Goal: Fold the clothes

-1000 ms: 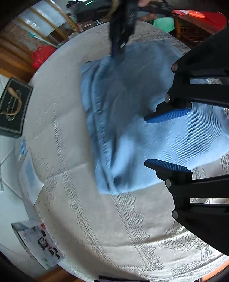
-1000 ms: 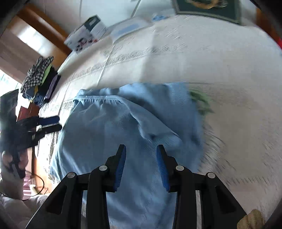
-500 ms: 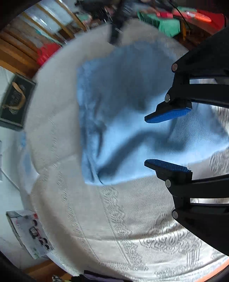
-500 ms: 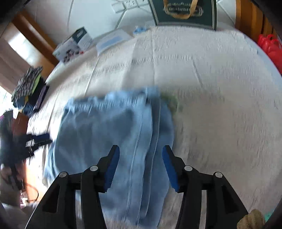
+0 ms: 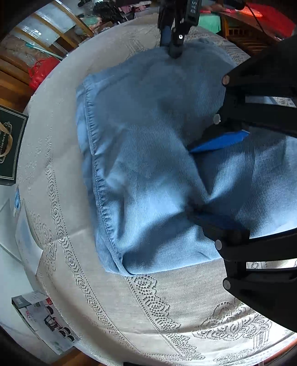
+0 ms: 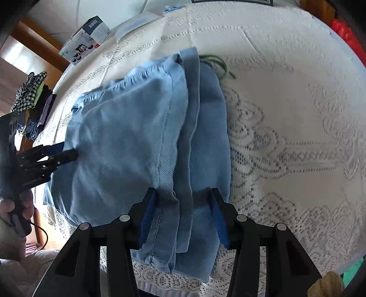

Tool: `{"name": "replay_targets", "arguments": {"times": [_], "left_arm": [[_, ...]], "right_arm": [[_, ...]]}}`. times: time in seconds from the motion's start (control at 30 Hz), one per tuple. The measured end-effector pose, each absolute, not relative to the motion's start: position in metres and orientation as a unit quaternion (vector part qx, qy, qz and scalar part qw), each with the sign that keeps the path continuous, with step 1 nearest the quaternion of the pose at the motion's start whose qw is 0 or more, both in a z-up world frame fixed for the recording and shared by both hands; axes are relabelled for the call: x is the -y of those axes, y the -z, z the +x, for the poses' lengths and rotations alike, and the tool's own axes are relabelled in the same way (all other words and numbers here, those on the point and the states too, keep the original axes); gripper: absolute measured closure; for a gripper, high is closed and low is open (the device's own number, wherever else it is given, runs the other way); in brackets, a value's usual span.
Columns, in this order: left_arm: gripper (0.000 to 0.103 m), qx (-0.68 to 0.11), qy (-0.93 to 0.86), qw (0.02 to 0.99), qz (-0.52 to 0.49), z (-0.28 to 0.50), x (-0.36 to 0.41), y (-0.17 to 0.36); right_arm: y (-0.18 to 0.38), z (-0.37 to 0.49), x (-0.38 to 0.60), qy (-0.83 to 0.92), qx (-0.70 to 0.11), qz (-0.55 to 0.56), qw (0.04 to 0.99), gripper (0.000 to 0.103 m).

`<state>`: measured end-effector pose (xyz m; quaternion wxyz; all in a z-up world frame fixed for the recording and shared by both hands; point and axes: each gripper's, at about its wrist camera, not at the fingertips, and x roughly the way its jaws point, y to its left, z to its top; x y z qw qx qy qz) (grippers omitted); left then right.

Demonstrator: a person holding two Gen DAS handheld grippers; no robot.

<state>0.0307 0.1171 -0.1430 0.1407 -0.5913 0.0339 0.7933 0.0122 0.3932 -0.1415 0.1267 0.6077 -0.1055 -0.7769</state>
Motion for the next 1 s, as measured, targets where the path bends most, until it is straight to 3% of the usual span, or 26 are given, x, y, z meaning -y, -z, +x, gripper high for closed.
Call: {"name": "replay_targets", "arguments": {"times": [0.07, 0.13, 0.2, 0.33, 0.67, 1.0], "left_arm": [[0.048, -0.021, -0.797, 0.141, -0.587, 0.036, -0.11, 0.131], [0.047, -0.009, -0.805, 0.136, -0.578, 0.041, -0.1, 0.118], [0.042, 0.006, -0.816, 0.121, -0.565, 0.043, -0.085, 0.106], [0.039, 0.039, -0.817, 0.091, -0.568, 0.034, -0.061, 0.112], [0.038, 0.047, -0.796, 0.086, -0.598, 0.018, -0.074, 0.159], [0.038, 0.05, -0.805, 0.078, -0.587, 0.015, -0.06, 0.148]], "right_arm": [[0.135, 0.015, -0.398, 0.783, 0.114, 0.598, 0.126, 0.053], [0.128, 0.019, -0.405, 0.791, 0.121, 0.588, 0.122, 0.036], [0.122, 0.02, -0.413, 0.798, 0.128, 0.579, 0.112, 0.025], [0.121, 0.017, -0.427, 0.802, 0.142, 0.572, 0.095, 0.016], [0.132, 0.003, -0.423, 0.795, 0.144, 0.582, 0.096, 0.013], [0.14, -0.009, -0.415, 0.792, 0.132, 0.588, 0.1, 0.013]]}}
